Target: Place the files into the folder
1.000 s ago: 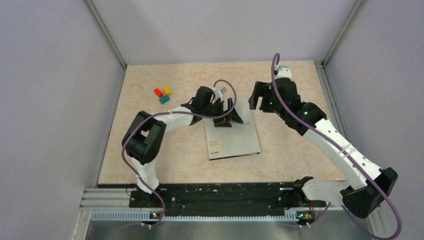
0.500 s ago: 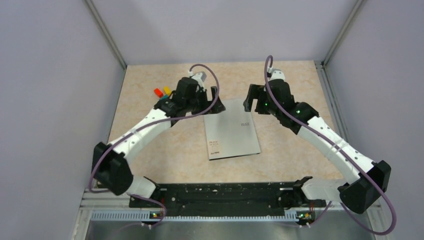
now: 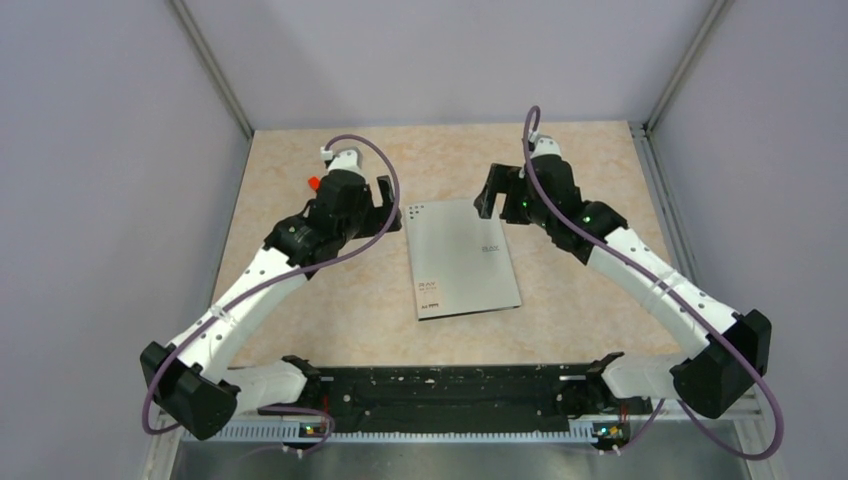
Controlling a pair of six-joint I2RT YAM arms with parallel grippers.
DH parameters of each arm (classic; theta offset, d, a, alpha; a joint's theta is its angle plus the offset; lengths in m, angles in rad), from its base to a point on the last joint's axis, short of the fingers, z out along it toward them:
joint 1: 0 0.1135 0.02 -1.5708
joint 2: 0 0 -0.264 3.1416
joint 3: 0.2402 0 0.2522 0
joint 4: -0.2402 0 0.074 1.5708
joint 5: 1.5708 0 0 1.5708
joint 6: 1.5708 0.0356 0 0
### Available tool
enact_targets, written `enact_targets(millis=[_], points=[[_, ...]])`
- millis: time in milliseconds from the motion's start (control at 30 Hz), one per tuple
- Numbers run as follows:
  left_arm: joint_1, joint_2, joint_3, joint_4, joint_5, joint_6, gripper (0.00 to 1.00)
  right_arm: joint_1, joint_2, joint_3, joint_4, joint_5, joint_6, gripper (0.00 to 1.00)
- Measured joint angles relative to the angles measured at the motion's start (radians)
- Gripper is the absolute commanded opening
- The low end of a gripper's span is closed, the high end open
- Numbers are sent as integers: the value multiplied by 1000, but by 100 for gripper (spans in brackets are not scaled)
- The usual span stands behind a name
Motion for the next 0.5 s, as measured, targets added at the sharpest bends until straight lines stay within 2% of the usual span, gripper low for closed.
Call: enact_targets(millis=[500], points=[[0,-24,-56,-16,-31,0,99,0,8,-14,21,-11,7,89]])
